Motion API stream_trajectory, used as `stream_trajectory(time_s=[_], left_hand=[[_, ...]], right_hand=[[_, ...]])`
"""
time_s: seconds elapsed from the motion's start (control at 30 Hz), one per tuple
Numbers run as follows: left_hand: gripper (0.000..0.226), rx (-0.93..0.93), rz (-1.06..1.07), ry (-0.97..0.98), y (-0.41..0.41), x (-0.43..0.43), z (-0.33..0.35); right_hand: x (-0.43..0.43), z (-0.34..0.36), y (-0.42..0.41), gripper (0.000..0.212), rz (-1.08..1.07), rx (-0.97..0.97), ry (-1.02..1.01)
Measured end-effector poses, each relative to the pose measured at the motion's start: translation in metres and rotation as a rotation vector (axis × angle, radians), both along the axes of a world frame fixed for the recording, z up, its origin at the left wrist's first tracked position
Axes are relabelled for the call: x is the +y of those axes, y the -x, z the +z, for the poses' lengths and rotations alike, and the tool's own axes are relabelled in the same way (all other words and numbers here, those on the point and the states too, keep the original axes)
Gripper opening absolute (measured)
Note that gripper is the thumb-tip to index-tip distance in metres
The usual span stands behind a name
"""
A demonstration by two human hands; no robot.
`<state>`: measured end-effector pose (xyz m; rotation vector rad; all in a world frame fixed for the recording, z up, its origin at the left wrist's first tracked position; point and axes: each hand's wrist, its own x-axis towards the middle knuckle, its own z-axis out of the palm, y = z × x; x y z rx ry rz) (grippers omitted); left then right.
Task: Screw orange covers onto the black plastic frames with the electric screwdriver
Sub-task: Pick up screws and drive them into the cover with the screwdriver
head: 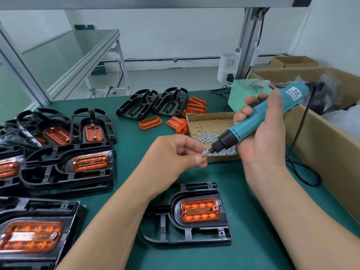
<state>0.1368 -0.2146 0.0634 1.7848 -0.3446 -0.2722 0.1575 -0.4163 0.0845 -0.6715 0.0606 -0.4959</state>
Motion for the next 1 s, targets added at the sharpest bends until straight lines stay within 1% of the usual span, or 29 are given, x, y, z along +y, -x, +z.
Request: stream_trajectory(time_s=[0.17, 0.3, 0.47, 0.6, 0.67, 0.77, 0.8, 0.9, 1.0], left_hand=[[0.023, -0.104, 0.069, -0.071, 0.001, -0.005, -0.002], [0.023, -0.076, 0.041, -0.090, 0.003, -0.005, 0.001], [0.021, -0.042, -0.011, -0.159, 0.006, -0.007, 0.004], [0.024, -0.034, -0.052, -0.180, 0.006, -0.006, 0.005], [0.022, -0.042, -0.074, -0.187, 0.007, -0.005, 0.005], [0.010, -0.064, -0.073, -0.137, 0.006, -0.004, 0.006], [0.011, -0.076, -0.056, -0.140, 0.006, -0.002, 0.006], [0.019, -0.109, -0.039, -0.260, 0.002, 0.008, 0.010], [0.011, -0.130, -0.118, -0.476, 0.001, 0.019, 0.012]], right_hand=[[0.002, -0.001, 0.000, 0.024, 0.001, 0.009, 0.013], [0.002, -0.002, 0.000, 0.024, -0.002, 0.020, 0.018], [0.005, -0.004, 0.000, 0.026, 0.005, 0.037, 0.071], [0.003, -0.003, 0.001, 0.026, 0.014, 0.045, 0.093], [0.002, -0.002, 0.002, 0.024, 0.024, 0.044, 0.090], [0.002, -0.002, 0.003, 0.023, 0.046, 0.044, 0.086], [0.002, -0.002, 0.004, 0.023, 0.054, 0.042, 0.089], [0.002, 0.000, 0.005, 0.022, 0.089, 0.023, 0.113], [0.002, 0.001, 0.005, 0.022, 0.145, -0.016, 0.136]])
